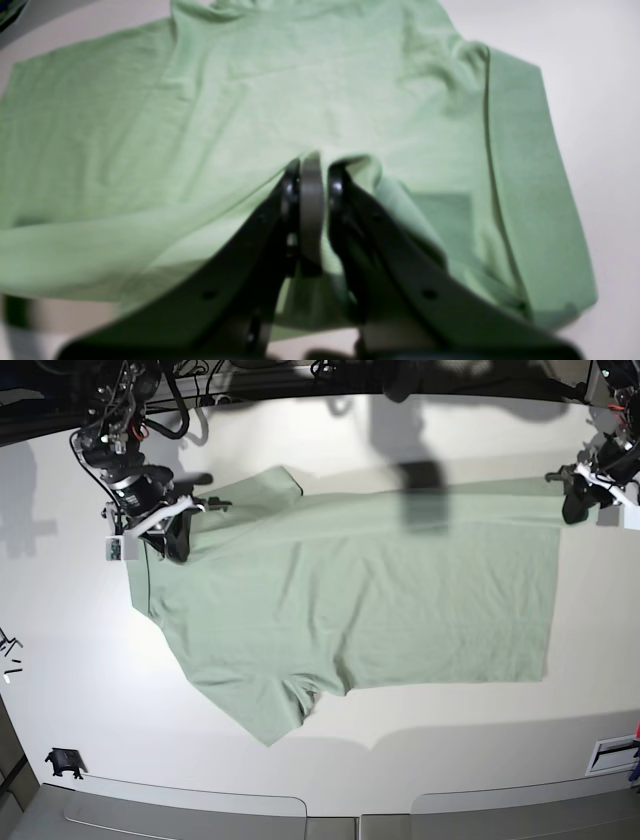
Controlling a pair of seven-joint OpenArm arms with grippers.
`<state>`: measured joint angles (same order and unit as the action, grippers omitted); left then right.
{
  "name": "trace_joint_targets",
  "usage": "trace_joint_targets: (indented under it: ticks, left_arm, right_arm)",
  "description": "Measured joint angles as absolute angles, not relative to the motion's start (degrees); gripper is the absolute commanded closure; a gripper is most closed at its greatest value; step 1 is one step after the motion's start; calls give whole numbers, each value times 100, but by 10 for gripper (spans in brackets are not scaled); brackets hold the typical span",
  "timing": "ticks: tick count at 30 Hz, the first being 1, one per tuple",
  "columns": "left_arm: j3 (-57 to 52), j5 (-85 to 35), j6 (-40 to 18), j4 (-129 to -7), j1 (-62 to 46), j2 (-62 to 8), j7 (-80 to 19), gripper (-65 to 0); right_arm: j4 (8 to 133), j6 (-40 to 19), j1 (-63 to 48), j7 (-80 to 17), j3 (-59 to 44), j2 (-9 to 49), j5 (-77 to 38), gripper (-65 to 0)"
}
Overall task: Fold the T-shirt properly
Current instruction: 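Lift and drag the shirt toward the robot with both grippers, then open the right gripper and release the shoulder, raising it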
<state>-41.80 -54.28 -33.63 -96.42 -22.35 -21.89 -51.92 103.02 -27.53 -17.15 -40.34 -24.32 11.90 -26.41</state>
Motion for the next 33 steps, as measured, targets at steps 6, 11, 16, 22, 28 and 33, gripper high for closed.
trace_joint_targets:
  ticks: [6, 11, 16, 22, 28, 33]
  left_arm:
    - [-4180, -5286, -3369, -9638, -2235, -2176, -4831, 0]
    - [-3990, -5212, -3363, -9638, -2119, -2185, -4794, 0]
    - [-3444, -4239, -3151, -9638, -2060, -2189, -4305, 0]
    - [-3028, -3400, -2596, -9638, -2014, -2189, -4029, 0]
    - [-3020, -3341, -2596, -9638, -2014, -2189, -4034, 0]
    - [-3022, -3315, -2593, -9638, -2014, -2193, -4025, -248]
  right_arm:
    - [9441, -2591, -1313, -3990, -2394, 1177, -2593, 0]
    - [9120, -2589, -1240, -4001, -2394, 1175, -2681, 0]
    - [9118, -2587, -1238, -3986, -2397, 1208, -2679, 0]
    - [9118, -2589, -1238, -3990, -2399, 1205, -2679, 0]
    - [9118, -2663, -1238, -4058, -2399, 1208, -2676, -66]
    - [9118, -2849, -1238, -4139, -2412, 1212, -2657, -368]
